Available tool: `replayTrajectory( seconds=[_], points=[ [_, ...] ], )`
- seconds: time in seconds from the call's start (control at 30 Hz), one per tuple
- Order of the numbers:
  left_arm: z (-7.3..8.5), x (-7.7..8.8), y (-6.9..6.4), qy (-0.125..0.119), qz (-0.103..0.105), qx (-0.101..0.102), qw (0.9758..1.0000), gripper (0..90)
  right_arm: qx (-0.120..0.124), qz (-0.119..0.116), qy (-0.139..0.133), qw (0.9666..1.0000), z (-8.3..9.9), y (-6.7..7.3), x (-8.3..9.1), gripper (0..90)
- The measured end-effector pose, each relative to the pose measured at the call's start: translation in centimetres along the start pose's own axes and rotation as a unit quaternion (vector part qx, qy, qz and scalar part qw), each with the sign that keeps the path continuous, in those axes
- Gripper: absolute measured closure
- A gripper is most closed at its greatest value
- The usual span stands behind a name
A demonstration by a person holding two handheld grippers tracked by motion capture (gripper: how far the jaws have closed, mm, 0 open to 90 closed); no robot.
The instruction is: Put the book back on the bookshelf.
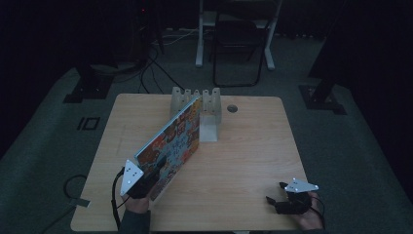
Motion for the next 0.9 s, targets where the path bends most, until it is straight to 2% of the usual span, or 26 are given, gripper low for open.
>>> replayTrajectory(
  seconds=[0.53, 0.77, 0.9],
  points=[
    [-0.3, -0.17, 0.79, -0.003, -0.032, 0.006, 0.9995, 81.1, 0.0, 0.0, 0.0, 1.0, 0.0, -0.01, 0.0, 17.6],
    [-0.48, -0.3, 0.81, -0.002, -0.037, 0.001, 0.9993, 81.0, 0.0, 0.0, 0.0, 1.0, 0.0, 0.0, 0.0, 17.6],
    [-0.57, -0.38, 1.0, -0.004, -0.042, 0.006, 0.9991, 81.1, 0.0, 0.0, 0.0, 1.0, 0.0, 0.0, 0.0, 17.7]
  ],
)
Point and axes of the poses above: each handheld gripper's, and its own axes: x roughly backward along the jaws, z roughly out of its underside, y roughly to its left, the point moved 10 cm from there along -x, roughly forward along the jaws, and after that the axes turned 7 degrees about x, right-handed, at the moved point
